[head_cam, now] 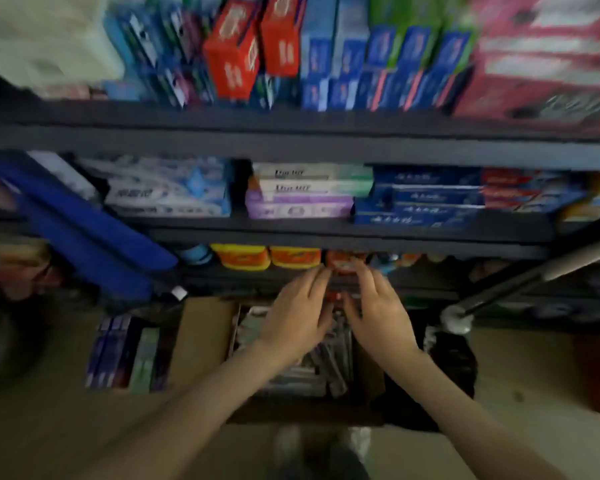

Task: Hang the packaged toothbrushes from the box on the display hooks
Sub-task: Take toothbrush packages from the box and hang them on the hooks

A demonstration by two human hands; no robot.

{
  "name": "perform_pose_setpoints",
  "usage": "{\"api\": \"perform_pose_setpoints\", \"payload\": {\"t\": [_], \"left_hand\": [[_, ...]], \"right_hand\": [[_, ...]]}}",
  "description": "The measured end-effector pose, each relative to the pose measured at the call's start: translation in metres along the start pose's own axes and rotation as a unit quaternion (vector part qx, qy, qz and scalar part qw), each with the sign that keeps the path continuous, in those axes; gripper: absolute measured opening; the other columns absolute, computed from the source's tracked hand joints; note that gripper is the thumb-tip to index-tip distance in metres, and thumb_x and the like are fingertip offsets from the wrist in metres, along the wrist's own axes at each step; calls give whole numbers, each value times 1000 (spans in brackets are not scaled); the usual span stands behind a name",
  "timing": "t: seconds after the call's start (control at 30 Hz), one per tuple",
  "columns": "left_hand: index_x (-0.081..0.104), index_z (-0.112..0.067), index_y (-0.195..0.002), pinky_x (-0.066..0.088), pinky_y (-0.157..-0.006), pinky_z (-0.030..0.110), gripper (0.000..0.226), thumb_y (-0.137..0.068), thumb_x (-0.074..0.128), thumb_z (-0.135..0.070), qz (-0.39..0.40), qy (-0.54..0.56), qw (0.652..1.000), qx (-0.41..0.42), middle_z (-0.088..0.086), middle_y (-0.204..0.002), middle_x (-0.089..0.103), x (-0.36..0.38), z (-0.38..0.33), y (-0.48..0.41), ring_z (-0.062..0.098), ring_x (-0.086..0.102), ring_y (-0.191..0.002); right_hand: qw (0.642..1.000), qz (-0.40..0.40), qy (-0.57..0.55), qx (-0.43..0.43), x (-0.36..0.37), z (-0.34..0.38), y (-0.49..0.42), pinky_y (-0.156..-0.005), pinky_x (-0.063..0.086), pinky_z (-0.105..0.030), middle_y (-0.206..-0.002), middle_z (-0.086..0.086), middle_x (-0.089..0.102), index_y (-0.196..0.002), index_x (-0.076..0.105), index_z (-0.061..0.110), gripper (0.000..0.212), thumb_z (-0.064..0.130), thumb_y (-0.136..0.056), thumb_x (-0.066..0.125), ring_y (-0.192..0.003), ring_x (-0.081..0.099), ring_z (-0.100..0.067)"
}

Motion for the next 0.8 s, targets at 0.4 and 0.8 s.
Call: {"api": "perform_pose_setpoints", "payload": {"t": [0.4, 0.8], "left_hand": [[22, -15, -150, 39, -103, 27, 58, -100, 44, -34, 224, 12, 952, -209, 4, -150, 33, 248, 190, 87, 18, 39, -133], [11, -13, -152, 29, -113, 32, 73, -96, 55, -31, 237, 28, 947, -217, 7, -156, 18, 373, 237, 74, 21, 26, -142]], "right_hand": [[924, 352, 52, 141, 266, -104, 73, -109, 31, -33, -151, -5, 28, -153, 6, 19, 64, 26, -101, 42, -137, 32, -23], [894, 359, 88, 255, 453, -215, -9, -107, 36, -44, -144, -18, 38, -141, 35, 5, 53, 19, -94, 55, -131, 39, -36]]}}
Point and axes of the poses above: each hand's wrist, its own y-axis away from the middle knuckle, its own x-axis out of the palm, z = x × y, the point moved 1 cm from there along -y, towards the middle knuckle
